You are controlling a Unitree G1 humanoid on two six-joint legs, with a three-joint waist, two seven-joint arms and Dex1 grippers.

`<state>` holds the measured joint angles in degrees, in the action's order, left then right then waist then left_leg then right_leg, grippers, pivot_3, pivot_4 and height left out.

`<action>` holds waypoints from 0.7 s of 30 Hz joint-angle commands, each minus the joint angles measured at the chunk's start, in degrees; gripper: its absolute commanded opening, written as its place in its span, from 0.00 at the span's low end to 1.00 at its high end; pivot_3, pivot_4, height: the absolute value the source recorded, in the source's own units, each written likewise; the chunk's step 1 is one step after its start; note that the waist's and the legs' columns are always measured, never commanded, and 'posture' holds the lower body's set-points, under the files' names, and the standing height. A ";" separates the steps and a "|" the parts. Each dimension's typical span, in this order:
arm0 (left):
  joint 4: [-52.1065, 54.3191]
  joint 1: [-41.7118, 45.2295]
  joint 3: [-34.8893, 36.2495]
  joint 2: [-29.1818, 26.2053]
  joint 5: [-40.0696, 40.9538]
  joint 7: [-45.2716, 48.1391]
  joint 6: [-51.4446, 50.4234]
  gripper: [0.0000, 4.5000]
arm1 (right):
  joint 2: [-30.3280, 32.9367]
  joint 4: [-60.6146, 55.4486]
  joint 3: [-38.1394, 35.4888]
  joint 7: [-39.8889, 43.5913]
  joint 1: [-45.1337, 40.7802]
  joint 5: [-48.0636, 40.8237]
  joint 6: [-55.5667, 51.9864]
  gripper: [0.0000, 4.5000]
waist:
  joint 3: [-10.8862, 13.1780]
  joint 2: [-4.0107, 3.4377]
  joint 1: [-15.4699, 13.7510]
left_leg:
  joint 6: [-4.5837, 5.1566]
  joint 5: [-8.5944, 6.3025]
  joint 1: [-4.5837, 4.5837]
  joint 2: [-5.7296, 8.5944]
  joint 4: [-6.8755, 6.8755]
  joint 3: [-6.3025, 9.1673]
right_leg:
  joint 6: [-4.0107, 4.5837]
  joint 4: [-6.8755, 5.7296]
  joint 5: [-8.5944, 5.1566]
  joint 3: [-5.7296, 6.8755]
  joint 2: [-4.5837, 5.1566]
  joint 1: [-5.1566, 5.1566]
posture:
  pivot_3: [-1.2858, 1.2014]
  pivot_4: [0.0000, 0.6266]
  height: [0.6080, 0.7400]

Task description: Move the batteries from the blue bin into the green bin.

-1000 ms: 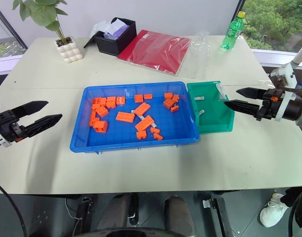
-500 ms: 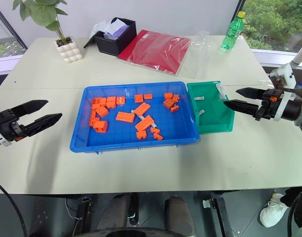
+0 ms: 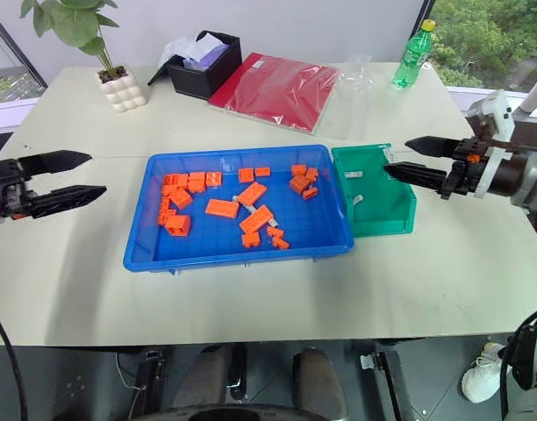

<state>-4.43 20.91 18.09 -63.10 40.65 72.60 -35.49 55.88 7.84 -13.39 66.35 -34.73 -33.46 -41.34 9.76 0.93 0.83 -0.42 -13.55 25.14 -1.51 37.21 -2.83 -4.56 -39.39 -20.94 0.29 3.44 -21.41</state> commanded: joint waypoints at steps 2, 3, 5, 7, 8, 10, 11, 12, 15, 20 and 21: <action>-4.47 3.61 -7.39 -2.10 -6.03 7.08 3.56 1.00 | -1.68 -6.74 0.35 -2.29 -3.58 -2.45 -2.01 0.99 | 0.00 0.00 0.05 | 0.00 0.00 0.01 0.00 0.00 -0.01 | 0.00 0.00 0.00 0.00 0.00 -0.02 | 0.52 0.24 1.00; -5.24 4.09 -8.32 -1.90 -6.87 7.68 4.05 1.00 | -2.20 -7.71 0.56 -2.84 -3.93 -2.76 -2.45 0.99 | 0.00 0.00 0.12 | 0.00 0.00 0.01 0.00 0.00 -0.02 | 0.00 0.00 0.00 -0.01 0.00 -0.03 | 0.52 0.24 1.00; -6.79 5.70 -9.68 -0.77 -8.03 8.08 4.83 1.00 | -3.44 -10.06 1.18 -4.07 -4.66 -3.46 -3.46 0.99 | 0.00 0.01 0.06 | 0.00 0.00 0.02 -0.01 -0.01 -0.01 | 0.00 0.00 0.00 -0.01 -0.01 -0.04 | 0.52 0.24 1.00; -7.77 7.42 -11.05 0.39 -8.98 8.57 5.27 1.00 | -4.88 -12.44 2.47 -5.41 -5.75 -3.65 -4.35 0.99 | 0.00 0.01 0.00 | 0.00 0.00 0.03 -0.02 0.02 0.00 | 0.00 -0.01 0.00 -0.01 -0.01 -0.03 | 0.52 0.24 1.00; -8.16 8.07 -11.68 0.79 -9.65 8.88 5.71 1.00 | -5.42 -13.33 3.16 -5.78 -6.26 -3.68 -4.77 0.99 | 0.00 0.01 -0.01 | 0.00 0.00 0.04 -0.02 0.04 0.00 | 0.00 -0.02 0.00 -0.01 -0.01 -0.03 | 0.52 0.24 1.00; -9.24 9.82 -12.62 2.04 -10.78 8.78 6.40 1.00 | -6.76 -14.84 5.98 -7.10 -7.70 -2.25 -4.69 0.99 | 0.00 0.01 -0.07 | 0.00 0.00 0.04 0.00 0.06 0.00 | 0.00 -0.02 0.00 -0.01 0.01 -0.02 | 0.52 0.24 1.00; -9.87 10.76 -12.87 2.75 -11.22 8.51 6.79 1.00 | -7.52 -15.24 7.48 -7.84 -8.46 -1.30 -4.32 0.99 | 0.00 0.01 -0.09 | 0.01 0.00 0.06 0.00 0.07 0.01 | 0.00 -0.04 0.00 -0.01 0.02 -0.04 | 0.52 0.24 1.00; -10.59 11.74 -13.07 3.45 -11.71 8.25 7.16 1.00 | -8.37 -15.24 8.99 -8.77 -9.37 -0.27 -4.02 0.99 | 0.00 0.01 -0.08 | 0.01 0.00 0.06 0.00 0.08 0.02 | 0.00 -0.04 0.00 -0.01 0.02 -0.04 | 0.52 0.24 1.00; -12.15 14.16 -13.87 5.37 -13.24 8.12 8.06 1.00 | -12.40 -15.14 14.47 -10.99 -12.17 2.91 -3.21 0.99 | 0.00 0.01 0.00 | 0.01 0.00 0.11 -0.01 0.14 0.03 | 0.00 -0.10 0.00 -0.01 -0.01 -0.09 | 0.52 0.24 1.00; -14.11 17.59 -14.46 8.79 -15.00 6.89 9.81 1.00 | -19.70 -12.97 22.87 -13.56 -14.70 8.40 -1.33 0.99 | 0.00 0.02 0.10 | -0.03 0.02 0.22 -0.01 0.20 0.02 | 0.00 -0.32 0.00 -0.01 0.00 -0.30 | 0.52 0.24 1.00; -13.84 17.73 -14.58 9.24 -15.14 6.85 9.79 1.00 | -21.41 -12.57 24.85 -13.84 -15.00 9.58 -0.89 0.99 | 0.00 0.03 0.13 | -0.07 0.05 0.23 0.02 0.24 0.01 | 0.00 -0.49 0.00 -0.01 0.03 -0.35 | 0.52 0.24 1.00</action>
<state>-18.41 37.50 3.01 -53.57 25.71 79.65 -26.60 35.29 -4.29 10.09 53.14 -47.98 -25.51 -43.66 9.76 0.96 0.96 -0.54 -13.47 25.39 -1.48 37.48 -2.82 -4.56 -40.00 -20.94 0.28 3.49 -21.80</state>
